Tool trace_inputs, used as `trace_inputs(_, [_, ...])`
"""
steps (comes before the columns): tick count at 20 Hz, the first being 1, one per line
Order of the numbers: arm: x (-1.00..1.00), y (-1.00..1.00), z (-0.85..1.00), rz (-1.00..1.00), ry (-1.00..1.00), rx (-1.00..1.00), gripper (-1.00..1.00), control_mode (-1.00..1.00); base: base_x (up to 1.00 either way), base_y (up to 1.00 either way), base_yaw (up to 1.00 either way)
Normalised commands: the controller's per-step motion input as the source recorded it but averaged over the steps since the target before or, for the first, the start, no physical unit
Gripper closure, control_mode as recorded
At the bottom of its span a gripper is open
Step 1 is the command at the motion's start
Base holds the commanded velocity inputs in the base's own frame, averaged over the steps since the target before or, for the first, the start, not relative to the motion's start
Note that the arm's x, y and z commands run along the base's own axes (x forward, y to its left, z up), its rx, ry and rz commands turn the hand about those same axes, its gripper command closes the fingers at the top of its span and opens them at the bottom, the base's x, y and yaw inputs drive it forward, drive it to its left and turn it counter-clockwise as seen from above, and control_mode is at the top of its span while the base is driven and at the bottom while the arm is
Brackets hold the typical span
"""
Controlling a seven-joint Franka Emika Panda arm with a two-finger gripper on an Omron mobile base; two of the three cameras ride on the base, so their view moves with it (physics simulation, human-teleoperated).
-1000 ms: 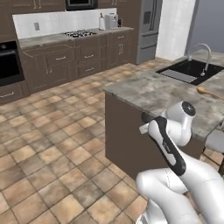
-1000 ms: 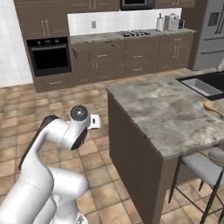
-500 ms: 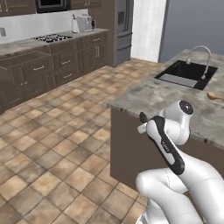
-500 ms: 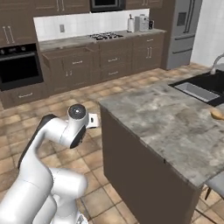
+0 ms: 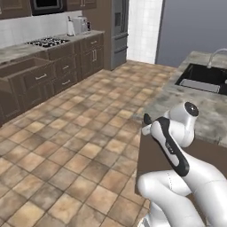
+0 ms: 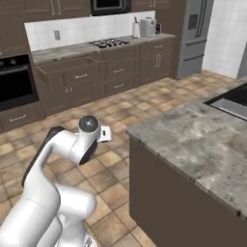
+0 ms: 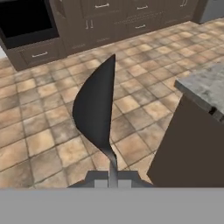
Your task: Pick up the metallic utensils from the counter and place them in the open drawer. Make sure not to pick up any wooden utensils.
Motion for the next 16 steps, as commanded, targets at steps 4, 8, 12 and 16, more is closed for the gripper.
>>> trace_inputs(4, [0.00,0.00,0.00,0.00,0.00,0.00,1.00,1.00,0.30,1.00,-0.16])
trace_inputs(8, [0.00,0.00,0.00,0.00,0.00,0.00,1.00,1.00,0.21,1.00,-0.15])
trace_inputs(12, [0.00,0.00,0.00,0.00,0.00,0.00,1.00,1.00,0.24,1.00,-0.15])
trace_inputs(16, [0.00,0.00,0.00,0.00,0.00,0.00,1.00,1.00,0.22,1.00,-0.15])
